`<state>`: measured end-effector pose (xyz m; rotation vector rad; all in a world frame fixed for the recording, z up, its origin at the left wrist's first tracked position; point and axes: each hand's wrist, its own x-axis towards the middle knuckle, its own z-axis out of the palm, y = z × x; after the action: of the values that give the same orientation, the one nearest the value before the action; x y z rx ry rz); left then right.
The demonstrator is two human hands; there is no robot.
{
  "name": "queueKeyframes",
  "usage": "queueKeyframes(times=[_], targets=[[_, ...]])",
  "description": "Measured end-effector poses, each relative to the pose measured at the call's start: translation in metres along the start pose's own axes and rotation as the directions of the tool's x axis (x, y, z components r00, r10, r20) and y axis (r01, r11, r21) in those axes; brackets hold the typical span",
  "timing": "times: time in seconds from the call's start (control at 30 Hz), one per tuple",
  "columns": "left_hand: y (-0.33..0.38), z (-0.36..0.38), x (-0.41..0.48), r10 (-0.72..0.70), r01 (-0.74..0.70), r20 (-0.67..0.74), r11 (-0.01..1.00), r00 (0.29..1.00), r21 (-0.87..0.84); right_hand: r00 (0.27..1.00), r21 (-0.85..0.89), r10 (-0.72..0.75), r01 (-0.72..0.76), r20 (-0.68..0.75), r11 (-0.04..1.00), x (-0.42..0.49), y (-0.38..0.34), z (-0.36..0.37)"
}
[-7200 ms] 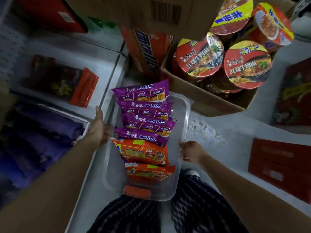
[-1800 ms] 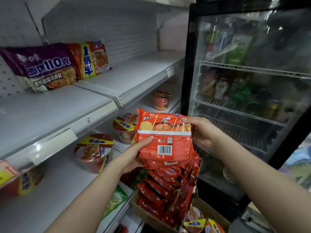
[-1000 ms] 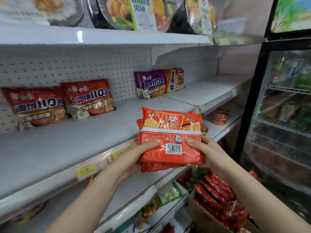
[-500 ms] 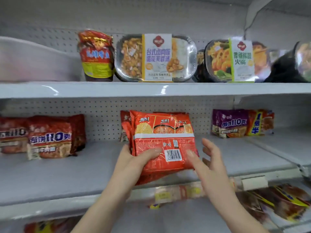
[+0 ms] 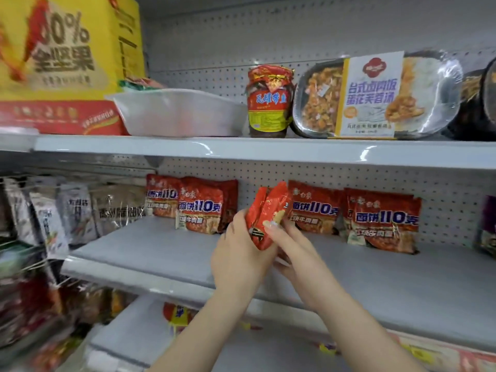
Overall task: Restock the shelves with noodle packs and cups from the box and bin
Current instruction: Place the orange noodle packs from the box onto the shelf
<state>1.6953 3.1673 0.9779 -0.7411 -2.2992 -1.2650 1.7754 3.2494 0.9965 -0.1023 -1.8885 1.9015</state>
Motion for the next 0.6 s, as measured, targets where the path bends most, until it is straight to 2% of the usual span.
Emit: queueKeyframes(times=[0.1,0.2,0.27,0.37,0.43,0.5,0.53,0.6], targets=[[-0.018,-0.003,0.004,0.039,-0.041,0.145,0.999,0.989,0.011,0.998,0.066,0.05,-0.053,0.033,0.996,0.021,0.002,0.005],[-0.043,-0.015,0.014,0.12,-0.101,0.316,0.992,0.941,-0.075,0.998,0.068,0.057,-0.06,0.035,0.996,0.038,0.012,0.006],[-0.056,-0.028,0.02,0.158,-0.092,0.404,0.98,0.901,-0.179,0.998,0.035,0.058,-0.059,0.037,0.998,0.051,0.019,0.007],[-0.079,-0.041,0.036,0.134,0.125,0.532,0.898,0.836,-0.422,0.999,0.024,0.049,-0.049,-0.012,0.999,0.073,0.035,0.013],[-0.096,-0.046,0.048,0.114,0.229,0.582,0.846,0.805,-0.482,0.992,-0.009,0.095,-0.096,-0.084,0.995,0.088,0.047,0.018],[-0.112,-0.051,0.059,0.106,0.2,0.58,0.875,0.808,-0.44,0.984,-0.069,0.132,-0.141,-0.118,0.988,0.099,0.058,0.022],[-0.121,-0.053,0.067,0.102,0.151,0.527,0.897,0.844,-0.415,0.983,-0.085,0.145,-0.155,-0.113,0.984,0.105,0.063,0.023],[-0.137,-0.056,0.085,0.052,0.052,0.324,0.951,0.945,-0.305,0.979,-0.089,0.193,-0.198,-0.063,0.976,0.11,0.068,0.022]])
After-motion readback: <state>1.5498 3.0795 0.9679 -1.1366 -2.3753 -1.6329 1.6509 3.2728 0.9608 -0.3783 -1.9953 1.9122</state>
